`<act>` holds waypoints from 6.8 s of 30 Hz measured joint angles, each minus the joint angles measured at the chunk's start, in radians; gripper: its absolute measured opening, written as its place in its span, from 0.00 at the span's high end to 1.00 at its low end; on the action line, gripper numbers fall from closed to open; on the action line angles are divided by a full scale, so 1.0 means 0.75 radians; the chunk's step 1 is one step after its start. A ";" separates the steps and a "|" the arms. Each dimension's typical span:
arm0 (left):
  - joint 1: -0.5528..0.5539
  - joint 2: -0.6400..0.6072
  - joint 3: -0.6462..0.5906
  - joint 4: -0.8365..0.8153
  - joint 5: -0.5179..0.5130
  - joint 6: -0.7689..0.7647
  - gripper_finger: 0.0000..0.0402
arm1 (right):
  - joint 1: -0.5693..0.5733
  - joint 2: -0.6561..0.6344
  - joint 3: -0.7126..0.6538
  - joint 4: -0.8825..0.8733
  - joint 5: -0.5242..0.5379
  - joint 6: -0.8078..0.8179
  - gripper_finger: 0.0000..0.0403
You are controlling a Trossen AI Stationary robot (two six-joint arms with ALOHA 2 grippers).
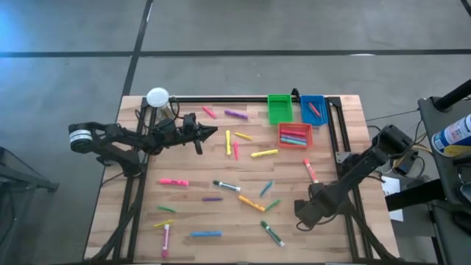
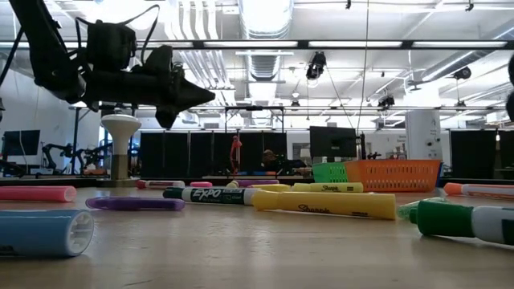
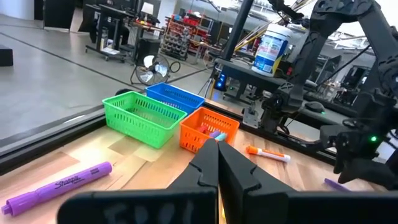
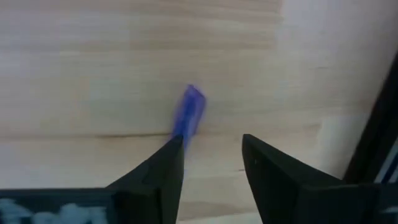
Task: Pick & Place Markers
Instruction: Put the right violet pen into the blue bin, then put the red marker pen into the green bin
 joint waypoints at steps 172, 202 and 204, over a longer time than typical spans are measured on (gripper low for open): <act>0.135 0.374 1.009 -2.571 -0.282 0.452 0.61 | -1.929 -0.853 -0.785 1.614 -0.077 -3.078 0.97; 0.105 0.619 1.114 -2.656 -0.318 0.902 0.81 | -1.929 -0.853 -0.785 1.626 -0.076 -3.078 0.97; 0.096 0.617 1.118 -2.703 -0.357 0.930 0.84 | -1.929 -0.853 -0.785 1.628 -0.076 -3.078 0.97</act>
